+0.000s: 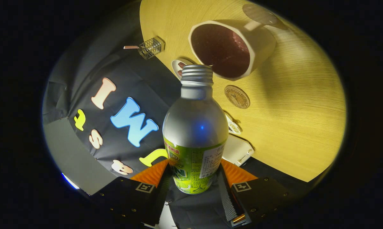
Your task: Take the bottle from table, then pour the juice into the cup, finally place the bottle on the coaster
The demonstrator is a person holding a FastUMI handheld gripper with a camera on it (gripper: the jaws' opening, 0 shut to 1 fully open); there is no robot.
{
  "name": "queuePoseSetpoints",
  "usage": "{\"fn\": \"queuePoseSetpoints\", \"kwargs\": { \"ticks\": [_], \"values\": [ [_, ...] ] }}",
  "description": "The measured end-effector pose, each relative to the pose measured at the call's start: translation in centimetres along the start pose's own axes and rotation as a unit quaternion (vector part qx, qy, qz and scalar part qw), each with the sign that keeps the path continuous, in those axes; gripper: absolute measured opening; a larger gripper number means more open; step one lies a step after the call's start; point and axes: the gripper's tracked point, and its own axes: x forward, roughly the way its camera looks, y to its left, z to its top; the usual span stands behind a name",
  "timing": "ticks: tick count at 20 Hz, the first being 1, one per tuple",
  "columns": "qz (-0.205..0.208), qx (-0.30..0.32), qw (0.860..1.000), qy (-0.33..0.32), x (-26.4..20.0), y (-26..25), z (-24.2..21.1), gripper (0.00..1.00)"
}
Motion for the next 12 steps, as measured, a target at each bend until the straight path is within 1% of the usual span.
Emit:
{"fn": "queuePoseSetpoints", "kwargs": {
  "ticks": [3, 6, 12],
  "values": [
    [-0.003, -0.005, 1.0, -0.001, 0.1, -0.5, 0.0, 0.74],
    [-0.011, -0.031, 0.999, -0.002, -0.1, -1.5, -0.3, 0.74],
    [-0.023, -0.105, 0.994, -0.015, -0.1, -2.8, 0.2, 0.74]
  ]
}}
